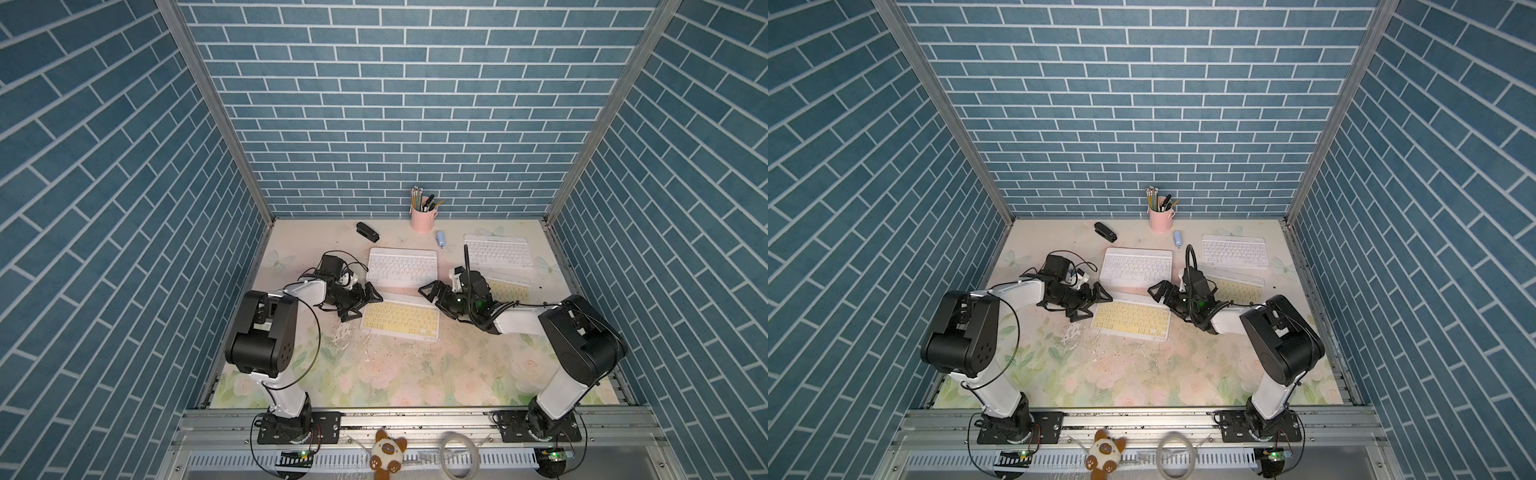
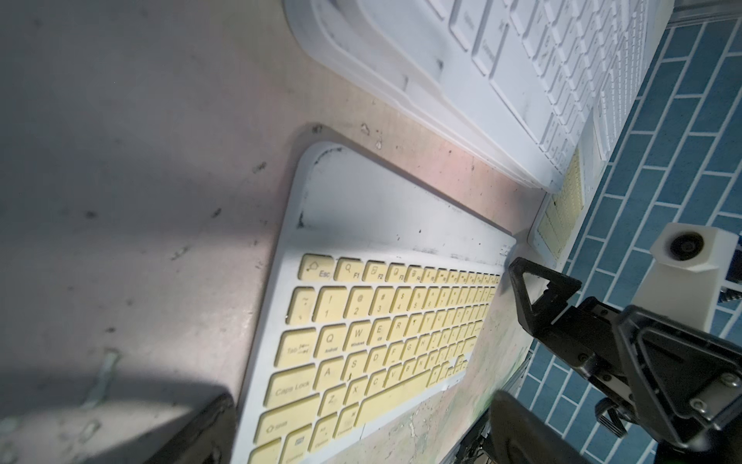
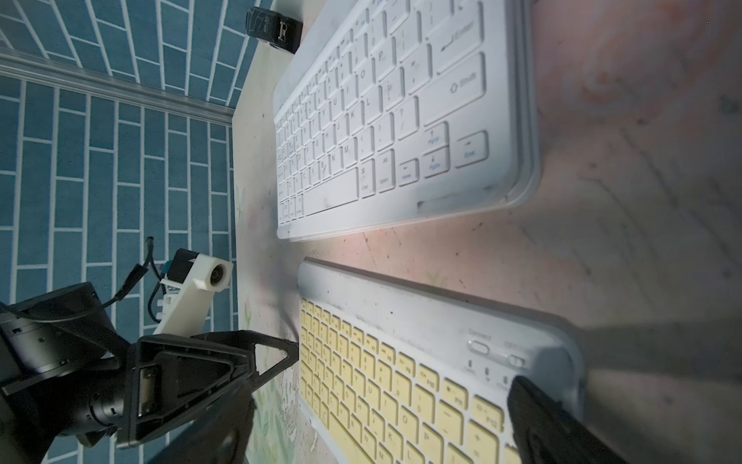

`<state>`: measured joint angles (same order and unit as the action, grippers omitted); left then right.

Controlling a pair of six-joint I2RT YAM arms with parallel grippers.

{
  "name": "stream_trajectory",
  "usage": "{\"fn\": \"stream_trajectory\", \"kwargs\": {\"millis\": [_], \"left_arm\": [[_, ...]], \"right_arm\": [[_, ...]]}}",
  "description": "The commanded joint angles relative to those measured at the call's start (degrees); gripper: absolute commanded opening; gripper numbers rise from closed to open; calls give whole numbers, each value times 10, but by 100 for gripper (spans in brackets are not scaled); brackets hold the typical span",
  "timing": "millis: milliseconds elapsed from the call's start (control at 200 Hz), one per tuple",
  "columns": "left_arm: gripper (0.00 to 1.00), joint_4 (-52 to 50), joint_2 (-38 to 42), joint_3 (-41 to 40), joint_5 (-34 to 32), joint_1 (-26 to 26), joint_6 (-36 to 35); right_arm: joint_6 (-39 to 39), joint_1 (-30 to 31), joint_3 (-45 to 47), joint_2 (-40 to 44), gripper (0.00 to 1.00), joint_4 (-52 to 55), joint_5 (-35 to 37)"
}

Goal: Stack the numeric keypads
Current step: Move the numeric keypad to the center of the board.

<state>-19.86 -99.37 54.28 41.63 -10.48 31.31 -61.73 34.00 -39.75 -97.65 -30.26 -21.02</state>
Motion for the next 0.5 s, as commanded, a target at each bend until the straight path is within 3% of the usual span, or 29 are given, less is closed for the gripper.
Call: {"fn": "stream_trajectory", "kwargs": {"millis": [0, 315, 495], "left_arm": [[99, -16, -19, -17, -11, -6, 0], [100, -18, -18, -19, -12, -7, 0], [100, -16, -19, -18, -11, -7, 1]], "right_arm": [[-17, 4, 15, 14, 99, -14, 17], [16, -23, 38, 63, 99, 31, 33], [19, -31, 27, 35, 99, 23, 25]]}}
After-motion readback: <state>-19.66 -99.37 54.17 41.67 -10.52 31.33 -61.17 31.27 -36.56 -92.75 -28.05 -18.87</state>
